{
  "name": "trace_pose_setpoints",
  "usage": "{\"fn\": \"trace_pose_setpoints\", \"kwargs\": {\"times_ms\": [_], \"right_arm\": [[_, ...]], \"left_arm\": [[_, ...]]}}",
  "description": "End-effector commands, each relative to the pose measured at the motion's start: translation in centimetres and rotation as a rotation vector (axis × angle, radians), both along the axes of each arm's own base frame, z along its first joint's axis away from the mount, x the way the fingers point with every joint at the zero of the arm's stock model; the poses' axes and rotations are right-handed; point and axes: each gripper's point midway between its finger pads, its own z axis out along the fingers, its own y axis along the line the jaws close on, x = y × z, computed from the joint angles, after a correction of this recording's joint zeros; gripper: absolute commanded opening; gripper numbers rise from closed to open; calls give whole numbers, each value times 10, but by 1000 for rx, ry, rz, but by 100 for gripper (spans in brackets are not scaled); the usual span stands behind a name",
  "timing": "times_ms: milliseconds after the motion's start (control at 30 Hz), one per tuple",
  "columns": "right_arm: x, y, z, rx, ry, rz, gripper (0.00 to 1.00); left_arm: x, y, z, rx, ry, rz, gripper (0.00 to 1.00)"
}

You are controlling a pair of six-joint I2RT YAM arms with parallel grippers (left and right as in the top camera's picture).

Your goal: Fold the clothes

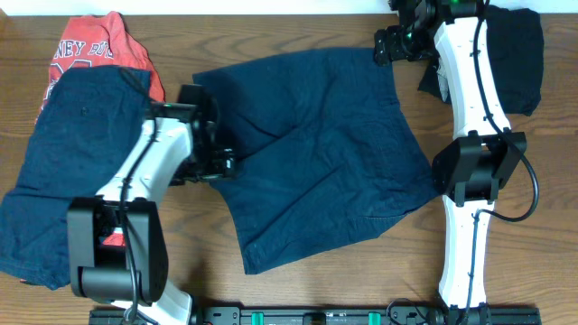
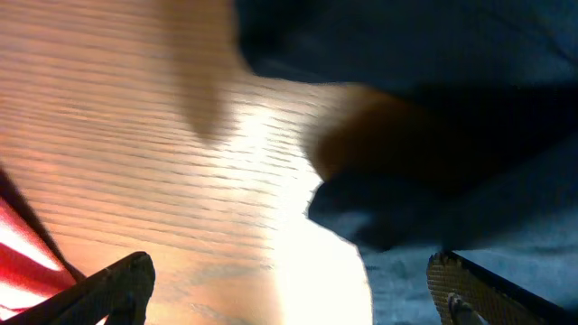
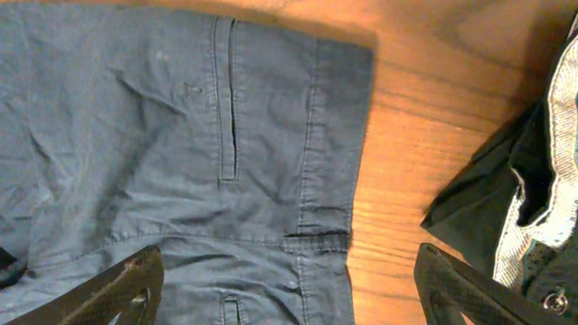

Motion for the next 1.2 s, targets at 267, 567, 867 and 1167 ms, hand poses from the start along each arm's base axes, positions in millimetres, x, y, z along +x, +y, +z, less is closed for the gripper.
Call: {"fn": "trace_pose_setpoints", "kwargs": {"times_ms": [267, 567, 867, 1167], "right_arm": [[-12, 64, -63, -28, 95, 214, 88], [-11, 122, -118, -34, 97, 301, 88], [1, 147, -152, -67, 49, 265, 87], [29, 123, -163, -119, -24, 160, 89]], "left_arm": [[52, 15, 20, -212, -204, 82, 98], [72, 16, 24, -207, -291, 66, 98], [83, 17, 27, -204, -336, 61, 98], [88, 17, 29, -203, -360, 57, 98]]}}
